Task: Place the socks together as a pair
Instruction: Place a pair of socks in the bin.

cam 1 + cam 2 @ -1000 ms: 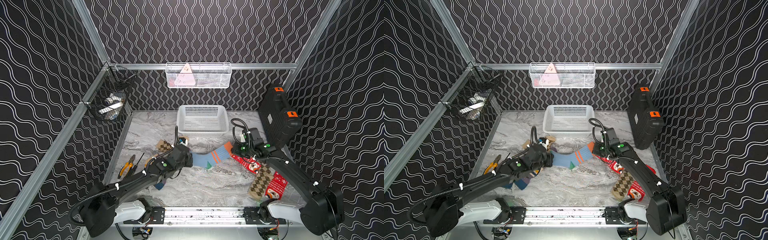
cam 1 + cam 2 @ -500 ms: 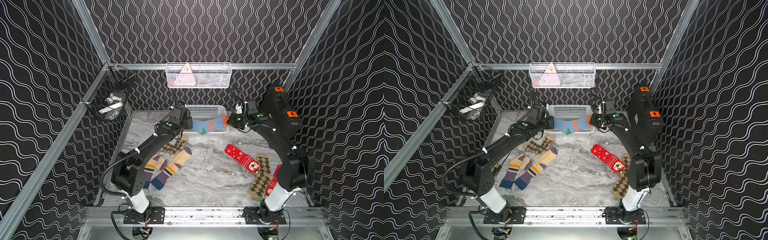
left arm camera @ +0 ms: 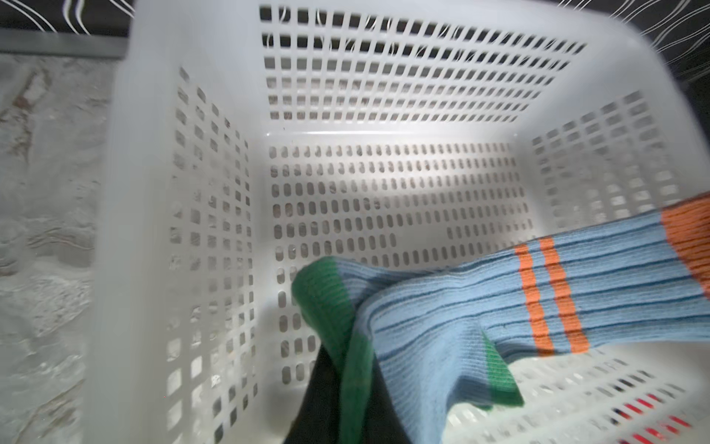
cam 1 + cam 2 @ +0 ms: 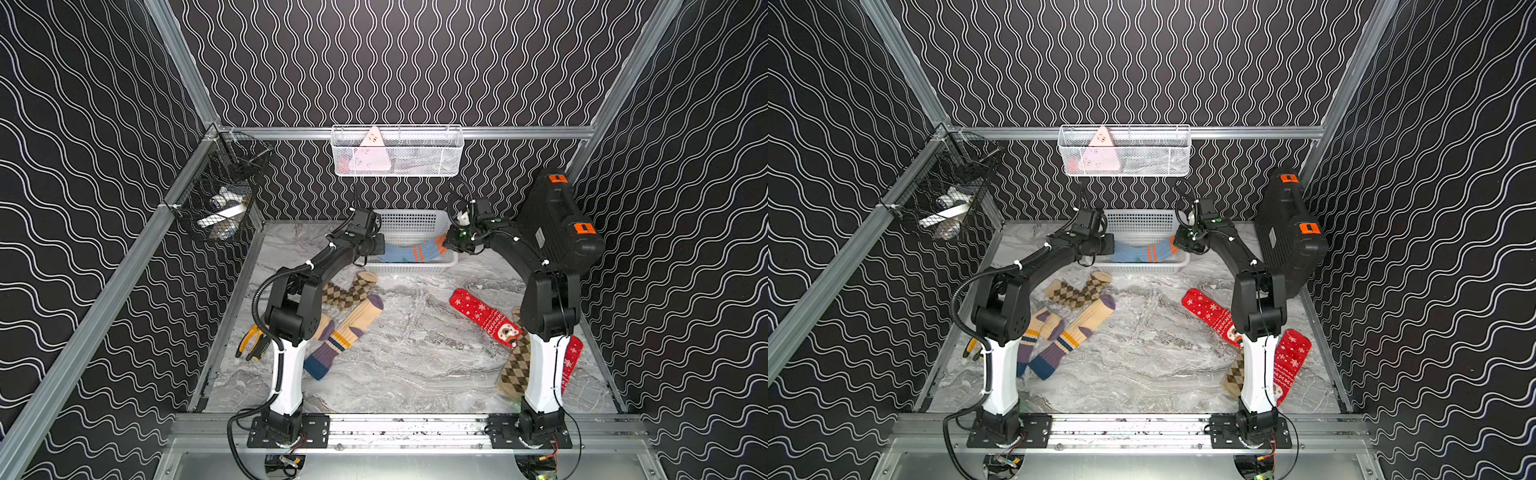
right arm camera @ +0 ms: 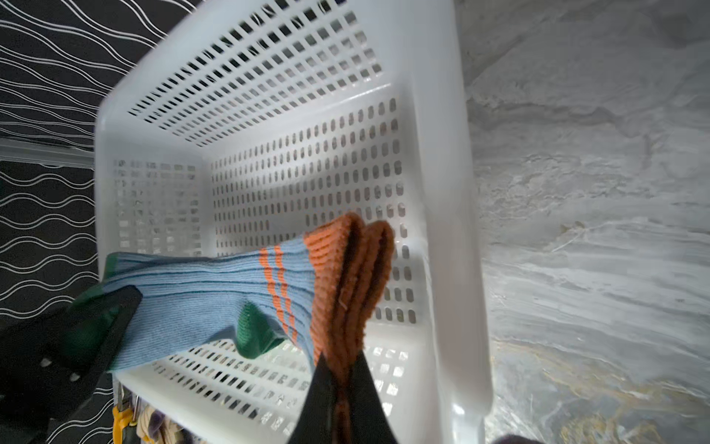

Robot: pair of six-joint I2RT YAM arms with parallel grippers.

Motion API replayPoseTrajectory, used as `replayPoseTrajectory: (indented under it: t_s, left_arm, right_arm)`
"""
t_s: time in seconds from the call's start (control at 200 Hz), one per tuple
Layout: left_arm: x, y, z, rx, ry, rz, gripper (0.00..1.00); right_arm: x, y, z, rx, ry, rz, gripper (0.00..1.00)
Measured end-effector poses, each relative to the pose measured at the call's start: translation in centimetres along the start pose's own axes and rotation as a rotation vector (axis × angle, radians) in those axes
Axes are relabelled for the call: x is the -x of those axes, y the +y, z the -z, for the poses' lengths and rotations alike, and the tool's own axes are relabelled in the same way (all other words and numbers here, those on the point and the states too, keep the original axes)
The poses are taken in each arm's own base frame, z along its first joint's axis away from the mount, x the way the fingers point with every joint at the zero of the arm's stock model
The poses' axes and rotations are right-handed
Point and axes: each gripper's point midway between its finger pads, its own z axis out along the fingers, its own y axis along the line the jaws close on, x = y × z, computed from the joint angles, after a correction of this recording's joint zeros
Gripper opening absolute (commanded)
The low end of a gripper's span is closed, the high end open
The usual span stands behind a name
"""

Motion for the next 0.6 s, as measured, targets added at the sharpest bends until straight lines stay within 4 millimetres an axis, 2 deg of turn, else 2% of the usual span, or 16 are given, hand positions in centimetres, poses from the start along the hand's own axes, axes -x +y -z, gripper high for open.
replayPoseTrajectory:
  t_s: [0.15, 0.22, 0.265, 0.3, 0.355, 0.41, 0.52, 0.6]
  left_arm:
    - [0.3, 0.7, -1.8, 0.021, 0.01, -0.008, 0.02]
    - [0.6, 1.1, -2.4, 0.033, 0.009, -0.006, 0.07]
    - [0.8, 1.2, -2.7, 0.041, 0.008, -0.009, 0.14]
    - [0.9, 1.4, -2.9, 0.05, 0.006, -0.015, 0.22]
    - [1.1, 1.6, -3.1, 0.06, 0.005, -0.023, 0.41]
    - [1.0, 1.8, -3.2, 0.073, 0.007, -0.026, 0.52]
    - [1.2, 1.5, -2.8, 0.073, -0.004, -0.034, 0.66]
    - [1.6, 1.7, -1.7, 0.083, -0.02, -0.036, 0.7]
  right_arm:
    - [-0.2, -0.5, -2.1, 0.01, 0.034, -0.011, 0.0]
    - [-0.2, -0.6, -2.8, 0.013, 0.043, -0.013, 0.0]
    - [-0.2, -0.7, -3.1, 0.015, 0.047, -0.014, 0.0]
    - [-0.2, -0.8, -3.2, 0.014, 0.047, -0.015, 0.06]
    - [0.0, -0.7, -3.4, 0.015, 0.046, -0.014, 0.19]
    - [0.2, -0.7, -3.5, 0.016, 0.042, -0.013, 0.31]
    - [0.7, 0.1, -3.1, 0.036, 0.03, -0.001, 0.44]
    - [1.2, 0.2, -2.2, 0.026, 0.007, 0.004, 0.5]
